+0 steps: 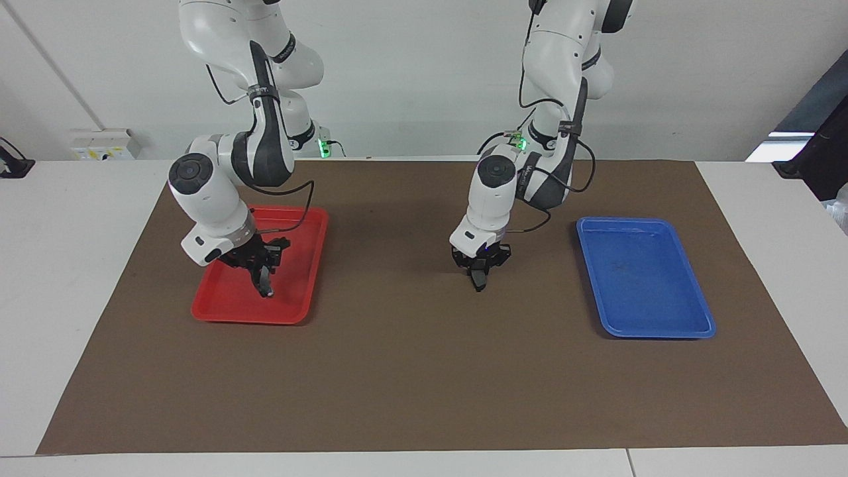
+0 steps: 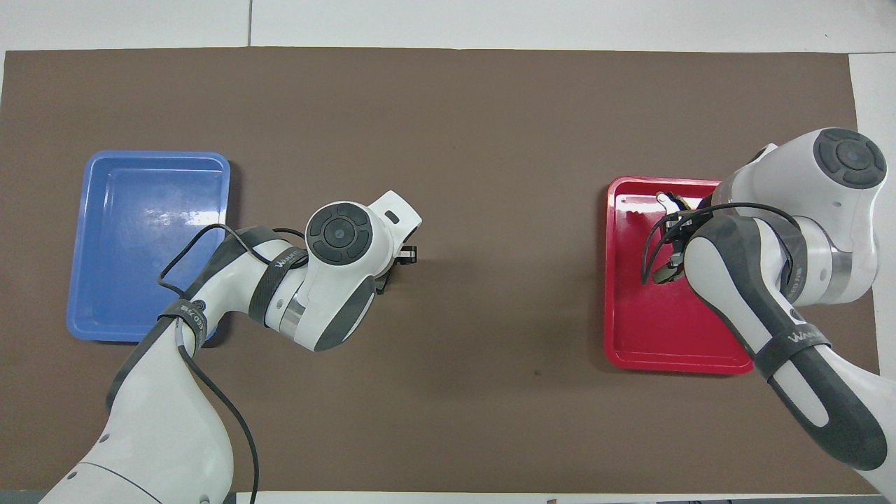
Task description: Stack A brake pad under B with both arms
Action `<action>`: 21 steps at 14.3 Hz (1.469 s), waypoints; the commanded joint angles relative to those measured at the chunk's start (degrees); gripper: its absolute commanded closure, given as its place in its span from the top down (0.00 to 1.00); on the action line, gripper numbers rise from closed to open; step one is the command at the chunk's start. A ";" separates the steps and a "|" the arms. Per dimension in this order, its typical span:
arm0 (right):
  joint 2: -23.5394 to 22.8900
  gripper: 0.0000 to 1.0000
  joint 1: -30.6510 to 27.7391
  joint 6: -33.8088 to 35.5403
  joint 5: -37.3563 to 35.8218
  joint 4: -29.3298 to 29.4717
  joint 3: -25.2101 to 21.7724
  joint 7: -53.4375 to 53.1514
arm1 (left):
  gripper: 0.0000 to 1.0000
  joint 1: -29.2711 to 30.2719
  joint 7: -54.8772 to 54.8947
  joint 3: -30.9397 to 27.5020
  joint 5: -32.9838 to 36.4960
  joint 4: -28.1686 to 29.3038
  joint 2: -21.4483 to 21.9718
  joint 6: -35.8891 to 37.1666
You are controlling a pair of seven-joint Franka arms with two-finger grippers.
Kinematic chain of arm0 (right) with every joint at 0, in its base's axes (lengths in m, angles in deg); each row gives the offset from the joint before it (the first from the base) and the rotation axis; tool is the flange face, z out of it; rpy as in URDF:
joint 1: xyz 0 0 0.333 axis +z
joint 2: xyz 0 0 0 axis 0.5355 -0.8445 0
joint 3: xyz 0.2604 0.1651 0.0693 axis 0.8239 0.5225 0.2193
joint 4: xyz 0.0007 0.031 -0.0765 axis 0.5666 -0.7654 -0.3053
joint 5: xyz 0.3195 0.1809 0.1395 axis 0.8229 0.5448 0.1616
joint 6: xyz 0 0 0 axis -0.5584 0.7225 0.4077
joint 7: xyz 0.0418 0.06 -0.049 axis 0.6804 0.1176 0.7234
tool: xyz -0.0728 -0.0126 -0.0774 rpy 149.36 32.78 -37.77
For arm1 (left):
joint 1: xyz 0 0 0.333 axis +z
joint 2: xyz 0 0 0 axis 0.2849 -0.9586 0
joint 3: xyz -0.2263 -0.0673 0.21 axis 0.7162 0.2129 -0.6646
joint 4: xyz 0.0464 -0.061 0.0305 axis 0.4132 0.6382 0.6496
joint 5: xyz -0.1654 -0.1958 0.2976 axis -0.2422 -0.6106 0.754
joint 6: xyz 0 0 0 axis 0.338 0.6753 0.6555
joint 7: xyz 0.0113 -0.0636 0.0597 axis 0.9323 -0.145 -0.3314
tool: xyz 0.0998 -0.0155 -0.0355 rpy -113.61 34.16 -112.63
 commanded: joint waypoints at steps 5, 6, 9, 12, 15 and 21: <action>-1.19 0.00 4.90 4.72 3.83 7.33 0.32 -1.06 | 0.99 6.41 1.93 -1.07 0.21 -0.28 7.50 6.86; -1.28 0.00 5.87 4.63 3.83 7.68 0.32 -2.46 | 0.99 8.78 4.12 -1.07 0.21 -0.28 9.43 9.67; -2.85 0.00 11.66 4.72 3.92 10.92 0.32 -6.15 | 0.99 17.48 15.18 -0.98 0.21 -0.63 14.71 14.78; -8.19 0.00 19.39 7.96 3.92 20.03 0.40 -19.22 | 0.99 25.39 24.42 -1.33 0.21 -1.59 18.84 17.87; -19.60 0.00 26.86 10.61 4.54 34.18 0.40 -29.86 | 0.99 31.55 30.67 -1.33 0.21 -9.29 19.56 27.76; -27.20 0.00 37.07 3.51 4.18 40.21 0.40 -39.46 | 1.00 34.47 34.55 -1.51 0.21 -29.54 14.99 46.60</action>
